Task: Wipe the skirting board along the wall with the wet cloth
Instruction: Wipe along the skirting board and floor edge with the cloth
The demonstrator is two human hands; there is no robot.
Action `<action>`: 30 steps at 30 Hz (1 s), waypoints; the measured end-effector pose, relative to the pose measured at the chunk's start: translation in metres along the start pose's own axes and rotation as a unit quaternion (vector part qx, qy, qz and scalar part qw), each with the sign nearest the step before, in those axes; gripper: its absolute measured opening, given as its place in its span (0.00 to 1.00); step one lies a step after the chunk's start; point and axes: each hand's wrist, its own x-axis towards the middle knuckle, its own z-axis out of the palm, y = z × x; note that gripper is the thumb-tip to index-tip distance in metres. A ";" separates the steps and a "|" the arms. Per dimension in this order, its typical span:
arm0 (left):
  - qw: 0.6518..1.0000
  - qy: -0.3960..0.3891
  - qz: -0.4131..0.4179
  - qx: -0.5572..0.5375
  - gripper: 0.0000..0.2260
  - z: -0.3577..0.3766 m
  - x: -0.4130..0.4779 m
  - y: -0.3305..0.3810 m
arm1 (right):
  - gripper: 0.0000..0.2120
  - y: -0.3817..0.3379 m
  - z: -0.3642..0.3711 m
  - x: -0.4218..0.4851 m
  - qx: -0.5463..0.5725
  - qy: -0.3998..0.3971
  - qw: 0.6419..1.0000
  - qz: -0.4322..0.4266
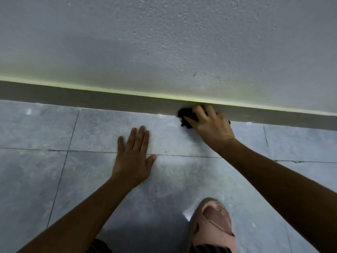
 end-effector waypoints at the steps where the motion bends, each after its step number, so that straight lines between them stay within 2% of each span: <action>1: 1.000 0.000 0.002 -0.002 0.32 0.000 0.000 0.000 | 0.29 0.001 0.003 -0.010 0.080 -0.009 0.993 0.082; 2: 1.000 0.003 0.004 -0.003 0.32 0.001 0.000 0.000 | 0.31 -0.002 0.003 -0.021 0.162 -0.040 0.970 0.177; 3: 1.000 0.005 0.004 -0.003 0.32 0.001 -0.001 -0.001 | 0.32 -0.007 0.004 -0.033 0.257 -0.069 0.926 0.269; 4: 1.000 0.006 0.003 -0.001 0.32 0.001 -0.001 -0.001 | 0.32 -0.015 0.006 -0.043 0.380 -0.055 0.854 0.352; 5: 1.000 0.005 0.003 0.001 0.32 0.001 -0.001 -0.001 | 0.32 -0.022 0.006 -0.049 0.519 0.000 0.743 0.423; 6: 1.000 0.005 0.002 0.003 0.32 0.002 -0.001 -0.001 | 0.32 -0.028 0.004 -0.054 0.640 0.064 0.606 0.468; 7: 1.000 0.005 0.002 0.004 0.32 0.003 -0.001 -0.001 | 0.30 -0.031 0.000 -0.056 0.727 0.115 0.472 0.485; 8: 1.000 0.004 0.003 0.004 0.32 0.003 -0.001 -0.001 | 0.26 -0.030 -0.004 -0.056 0.787 0.145 0.360 0.479; 10: 1.000 0.002 0.003 0.000 0.33 0.003 0.000 -0.001 | 0.16 -0.025 -0.012 -0.044 0.856 0.159 0.184 0.457; 11: 1.000 0.001 0.004 0.000 0.33 0.003 0.000 -0.001 | 0.17 -0.022 -0.009 -0.035 0.860 0.163 0.121 0.469; 12: 1.000 -0.001 0.003 -0.001 0.33 0.003 0.000 -0.001 | 0.17 -0.018 -0.009 -0.024 0.854 0.166 0.084 0.485; 13: 1.000 -0.002 0.001 -0.001 0.33 0.003 0.000 -0.001 | 0.16 -0.018 -0.008 -0.012 0.841 0.163 0.080 0.510; 15: 1.000 -0.002 0.003 -0.004 0.33 0.002 0.000 -0.002 | 0.10 -0.018 -0.004 0.007 0.818 0.141 0.108 0.547; 16: 1.000 -0.002 0.005 -0.005 0.33 0.002 0.000 -0.002 | 0.12 -0.020 -0.004 0.015 0.813 0.111 0.119 0.559; 18: 1.000 0.000 0.007 -0.002 0.33 0.000 0.000 -0.001 | 0.27 -0.023 -0.001 0.027 0.805 0.043 0.126 0.578; 19: 1.000 -0.001 0.007 -0.002 0.33 0.000 0.000 -0.001 | 0.30 -0.024 0.000 0.031 0.802 0.020 0.139 0.581; 20: 1.000 -0.002 0.006 -0.003 0.33 0.000 0.000 -0.001 | 0.28 -0.025 -0.001 0.034 0.804 0.008 0.142 0.577; 23: 1.000 -0.004 0.003 -0.009 0.33 0.001 0.000 -0.002 | 0.16 -0.023 -0.010 0.032 0.821 0.038 0.122 0.557; 24: 1.000 -0.005 0.004 -0.009 0.33 0.001 0.000 -0.002 | 0.16 -0.021 -0.011 0.029 0.824 0.062 0.114 0.551; 26: 1.000 -0.006 0.006 -0.009 0.33 -0.001 0.000 -0.001 | 0.20 -0.016 -0.006 0.020 0.818 0.116 0.129 0.549; 27: 1.000 -0.006 0.007 -0.009 0.33 -0.001 0.000 -0.001 | 0.24 -0.014 -0.002 0.018 0.806 0.135 0.156 0.555; 28: 1.000 -0.007 0.007 -0.009 0.33 -0.002 0.000 0.000 | 0.27 -0.013 0.001 0.016 0.785 0.137 0.203 0.570; 30: 1.000 -0.011 0.001 -0.018 0.34 -0.003 0.000 0.003 | 0.27 -0.014 0.010 0.017 0.718 0.072 0.326 0.611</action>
